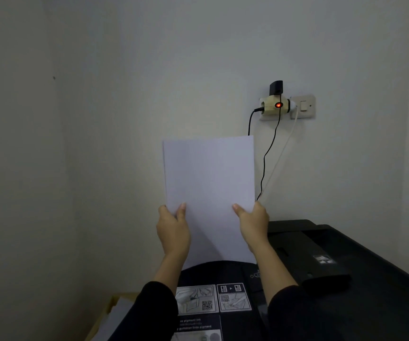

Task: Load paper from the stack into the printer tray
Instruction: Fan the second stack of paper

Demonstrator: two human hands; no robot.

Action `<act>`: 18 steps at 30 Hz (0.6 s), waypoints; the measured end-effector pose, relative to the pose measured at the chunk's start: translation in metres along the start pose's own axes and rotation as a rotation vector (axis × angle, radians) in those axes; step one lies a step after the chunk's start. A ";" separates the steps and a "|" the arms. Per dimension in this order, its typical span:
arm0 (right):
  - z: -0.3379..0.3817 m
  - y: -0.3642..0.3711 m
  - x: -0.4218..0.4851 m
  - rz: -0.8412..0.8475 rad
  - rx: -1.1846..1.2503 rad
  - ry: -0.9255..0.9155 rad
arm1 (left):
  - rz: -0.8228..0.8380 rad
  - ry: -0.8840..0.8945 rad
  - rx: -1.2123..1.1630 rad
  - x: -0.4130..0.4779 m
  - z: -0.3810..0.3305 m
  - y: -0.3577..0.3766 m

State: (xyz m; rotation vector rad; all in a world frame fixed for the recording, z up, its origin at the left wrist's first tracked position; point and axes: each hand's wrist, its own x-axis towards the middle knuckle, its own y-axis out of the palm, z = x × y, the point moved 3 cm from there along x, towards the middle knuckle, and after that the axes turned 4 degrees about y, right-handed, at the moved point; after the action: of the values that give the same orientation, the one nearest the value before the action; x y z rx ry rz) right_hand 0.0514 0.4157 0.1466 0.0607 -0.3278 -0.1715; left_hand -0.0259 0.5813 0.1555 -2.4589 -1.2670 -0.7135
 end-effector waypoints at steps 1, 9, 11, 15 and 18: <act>0.000 0.001 -0.002 -0.006 0.001 -0.004 | -0.013 0.004 -0.002 -0.001 0.000 -0.001; -0.016 -0.006 -0.011 0.077 -0.063 0.076 | 0.098 -0.008 0.073 -0.015 0.018 -0.010; -0.024 -0.005 -0.013 0.080 -0.057 0.132 | 0.117 -0.081 0.069 -0.020 0.026 -0.012; -0.025 -0.004 -0.020 0.036 -0.038 0.142 | 0.092 -0.195 0.068 -0.026 0.035 -0.011; -0.021 -0.004 -0.023 -0.001 -0.046 0.114 | 0.077 -0.204 0.162 -0.026 0.028 -0.010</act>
State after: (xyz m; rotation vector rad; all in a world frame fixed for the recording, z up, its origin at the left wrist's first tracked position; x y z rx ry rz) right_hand 0.0360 0.4168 0.1194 0.0247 -0.2099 -0.1754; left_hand -0.0386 0.5817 0.1178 -2.4794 -1.2376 -0.3325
